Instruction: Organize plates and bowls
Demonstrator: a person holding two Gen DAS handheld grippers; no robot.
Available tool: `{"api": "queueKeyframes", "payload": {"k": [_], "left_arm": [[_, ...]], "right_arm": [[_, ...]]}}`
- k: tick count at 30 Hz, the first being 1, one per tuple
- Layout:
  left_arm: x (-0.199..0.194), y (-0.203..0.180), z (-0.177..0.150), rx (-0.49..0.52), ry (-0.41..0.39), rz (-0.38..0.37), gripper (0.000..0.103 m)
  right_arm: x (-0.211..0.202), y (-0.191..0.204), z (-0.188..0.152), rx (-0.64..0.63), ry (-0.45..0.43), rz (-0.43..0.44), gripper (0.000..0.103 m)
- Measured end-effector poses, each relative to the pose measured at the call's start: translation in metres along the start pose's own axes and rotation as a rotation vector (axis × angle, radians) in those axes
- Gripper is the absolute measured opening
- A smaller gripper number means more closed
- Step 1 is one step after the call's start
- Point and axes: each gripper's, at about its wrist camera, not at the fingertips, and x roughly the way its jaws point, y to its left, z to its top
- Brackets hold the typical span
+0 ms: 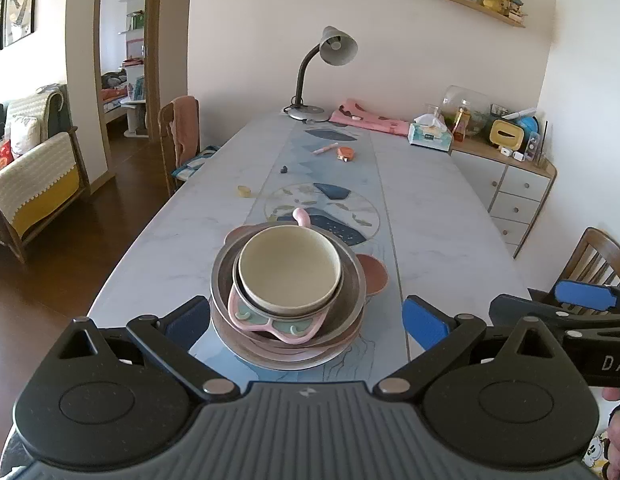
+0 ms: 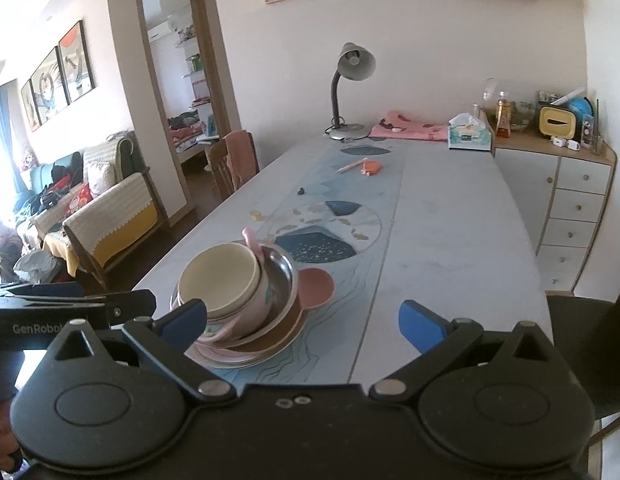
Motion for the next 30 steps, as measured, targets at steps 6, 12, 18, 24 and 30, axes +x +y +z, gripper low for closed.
{"api": "queueKeyframes", "payload": {"k": [6,12,18,24,30], "left_arm": [[0.005,0.008,-0.001,-0.019,0.025,0.013,0.103],[0.01,0.015,-0.003,-0.036,0.057,0.019,0.103],[0.013,0.016,-0.003,-0.041,0.071,0.026,0.103],[0.02,0.018,-0.003,-0.048,0.093,0.022,0.103],[0.026,0.016,0.0,-0.039,0.1,0.014,0.103]], "right_arm": [[0.006,0.007,0.001,-0.003,0.024,0.011,0.103],[0.012,0.012,0.001,-0.003,0.053,0.019,0.103],[0.017,0.015,0.001,-0.017,0.073,0.032,0.103],[0.02,0.012,0.002,-0.012,0.087,0.034,0.103],[0.025,0.009,0.004,-0.007,0.091,0.027,0.103]]}}
